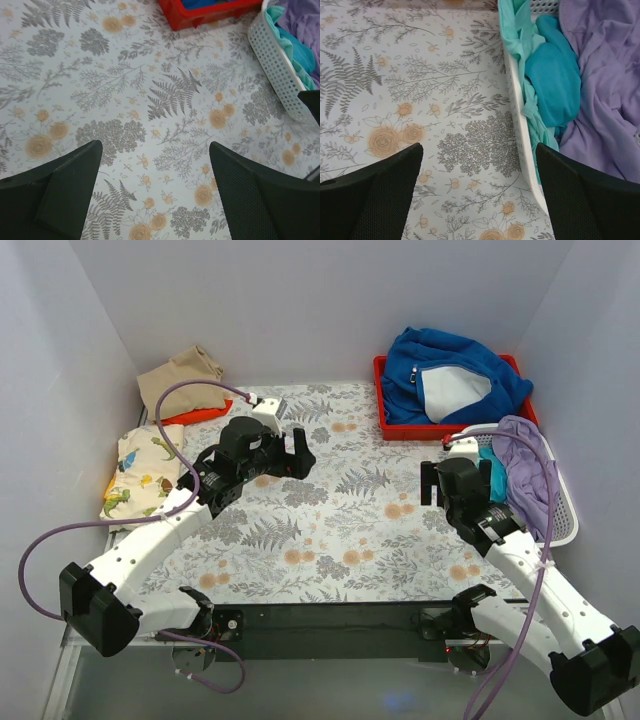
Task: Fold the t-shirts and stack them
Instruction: Grab the tshirt from the pile
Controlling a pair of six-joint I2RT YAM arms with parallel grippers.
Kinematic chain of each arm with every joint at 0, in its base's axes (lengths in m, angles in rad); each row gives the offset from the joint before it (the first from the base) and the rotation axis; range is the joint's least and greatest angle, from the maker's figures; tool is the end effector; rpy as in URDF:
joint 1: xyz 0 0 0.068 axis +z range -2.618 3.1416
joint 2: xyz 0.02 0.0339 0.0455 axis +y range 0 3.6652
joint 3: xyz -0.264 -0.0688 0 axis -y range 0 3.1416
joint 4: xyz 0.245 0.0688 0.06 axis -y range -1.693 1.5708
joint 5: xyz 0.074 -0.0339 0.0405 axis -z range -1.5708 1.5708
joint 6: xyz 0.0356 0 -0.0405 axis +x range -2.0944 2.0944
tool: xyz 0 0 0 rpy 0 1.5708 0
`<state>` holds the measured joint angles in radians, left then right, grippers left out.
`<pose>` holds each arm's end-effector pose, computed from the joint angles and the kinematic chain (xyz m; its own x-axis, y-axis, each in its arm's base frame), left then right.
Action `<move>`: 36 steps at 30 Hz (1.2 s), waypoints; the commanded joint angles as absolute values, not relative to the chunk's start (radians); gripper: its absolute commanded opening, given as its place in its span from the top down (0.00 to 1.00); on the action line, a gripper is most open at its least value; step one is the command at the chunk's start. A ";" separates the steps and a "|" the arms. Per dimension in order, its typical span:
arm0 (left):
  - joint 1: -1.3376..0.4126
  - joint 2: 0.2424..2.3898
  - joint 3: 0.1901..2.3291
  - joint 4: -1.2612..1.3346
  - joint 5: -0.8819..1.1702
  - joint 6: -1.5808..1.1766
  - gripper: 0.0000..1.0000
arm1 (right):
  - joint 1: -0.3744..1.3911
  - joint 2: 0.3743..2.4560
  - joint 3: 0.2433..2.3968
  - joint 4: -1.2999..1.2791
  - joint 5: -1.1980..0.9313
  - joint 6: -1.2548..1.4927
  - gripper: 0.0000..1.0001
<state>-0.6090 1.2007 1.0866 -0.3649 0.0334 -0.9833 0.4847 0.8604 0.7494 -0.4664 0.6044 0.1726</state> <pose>0.2224 -0.1566 0.3408 -0.7056 -0.5221 -0.4791 0.0157 0.6644 -0.7472 0.1727 0.0681 0.2897 -0.4693 -0.0874 -0.8787 0.1203 0.9795 -0.1617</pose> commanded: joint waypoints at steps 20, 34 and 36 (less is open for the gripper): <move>-0.614 1.108 1.086 -0.391 -0.279 -0.917 0.12 | -0.023 1.074 0.904 -0.486 0.575 0.206 0.01; -0.615 1.137 1.043 -0.377 -0.247 -0.882 0.12 | -0.113 1.209 0.848 -0.417 0.370 0.183 0.11; -0.615 1.143 1.045 -0.382 -0.242 -0.881 0.12 | -0.115 1.233 0.851 -0.407 0.365 0.192 0.15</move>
